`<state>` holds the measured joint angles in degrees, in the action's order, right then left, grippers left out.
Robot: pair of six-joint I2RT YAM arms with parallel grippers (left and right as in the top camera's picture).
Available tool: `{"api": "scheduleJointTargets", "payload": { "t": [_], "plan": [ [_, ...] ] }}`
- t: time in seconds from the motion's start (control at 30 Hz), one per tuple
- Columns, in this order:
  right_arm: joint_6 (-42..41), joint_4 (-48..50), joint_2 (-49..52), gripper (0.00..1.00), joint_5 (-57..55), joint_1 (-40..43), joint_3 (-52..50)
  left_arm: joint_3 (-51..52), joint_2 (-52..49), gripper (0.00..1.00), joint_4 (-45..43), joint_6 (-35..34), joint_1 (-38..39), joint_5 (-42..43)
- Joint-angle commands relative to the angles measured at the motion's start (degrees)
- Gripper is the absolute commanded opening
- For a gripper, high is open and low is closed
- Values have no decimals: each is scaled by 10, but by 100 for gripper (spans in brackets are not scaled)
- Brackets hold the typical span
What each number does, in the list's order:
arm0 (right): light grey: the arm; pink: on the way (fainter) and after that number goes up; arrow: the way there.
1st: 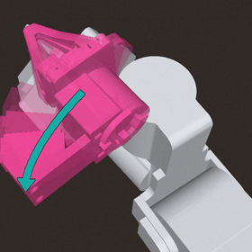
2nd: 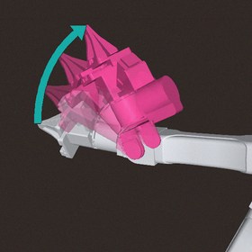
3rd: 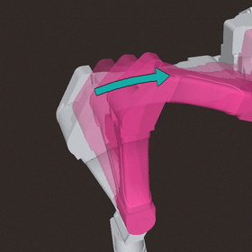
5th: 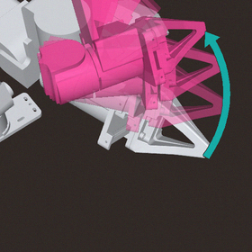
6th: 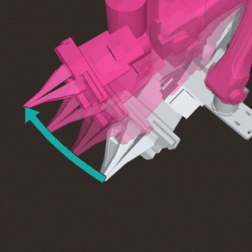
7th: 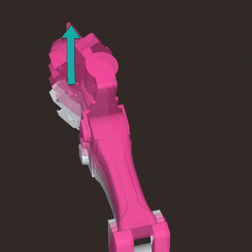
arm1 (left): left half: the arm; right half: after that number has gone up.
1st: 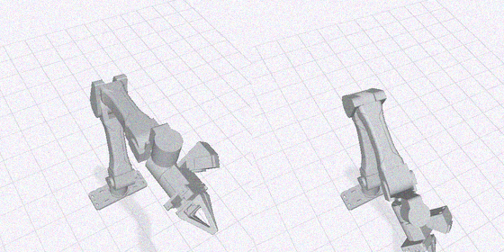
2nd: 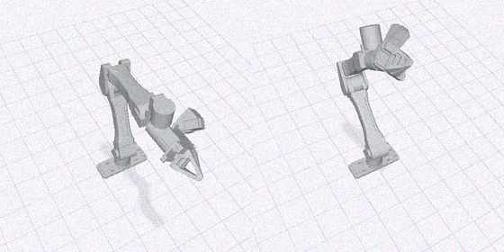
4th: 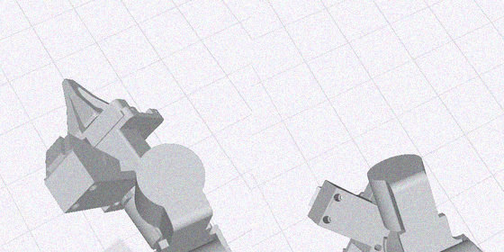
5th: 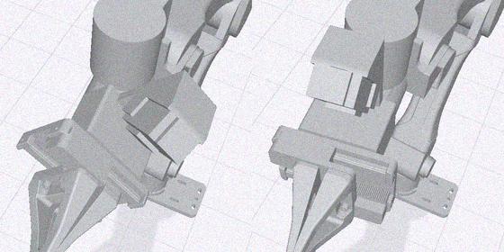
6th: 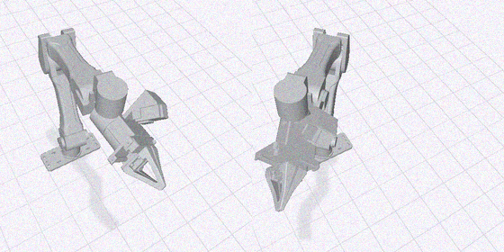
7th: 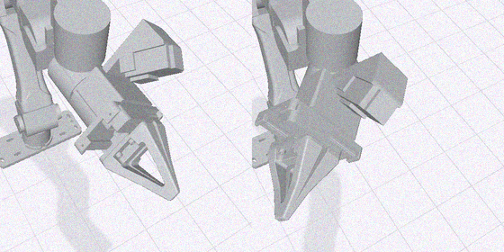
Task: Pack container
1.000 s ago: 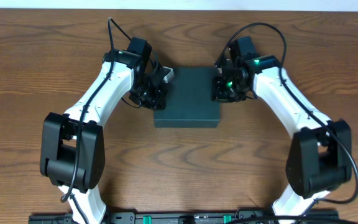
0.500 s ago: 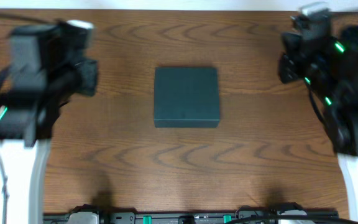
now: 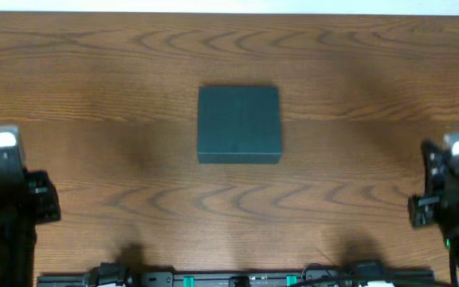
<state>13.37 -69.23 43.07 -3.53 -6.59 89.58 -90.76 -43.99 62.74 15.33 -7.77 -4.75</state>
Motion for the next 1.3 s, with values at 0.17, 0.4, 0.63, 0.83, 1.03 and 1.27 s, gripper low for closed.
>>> {"api": "scheduleJointTargets", "payload": {
  "t": [0.17,0.4,0.63,0.83,1.03,1.27],
  "plan": [
    [-86,-90,-42,1,3,3,-4,134,49,14,-51,3,33,-9],
    [-87,-101,-43,99,19,-7,-4,196,55,98,-38,2,47,-8],
    [-86,-101,-43,99,19,-7,-4,196,55,98,-28,3,47,-9],
    [-86,-101,-43,99,19,-7,-4,196,55,98,-28,3,47,-9],
    [-86,-101,-43,99,19,-7,-4,196,55,98,-28,3,47,-9],
    [-86,-101,-43,99,19,-7,-4,196,55,98,-28,3,47,-9]
  ]
}}
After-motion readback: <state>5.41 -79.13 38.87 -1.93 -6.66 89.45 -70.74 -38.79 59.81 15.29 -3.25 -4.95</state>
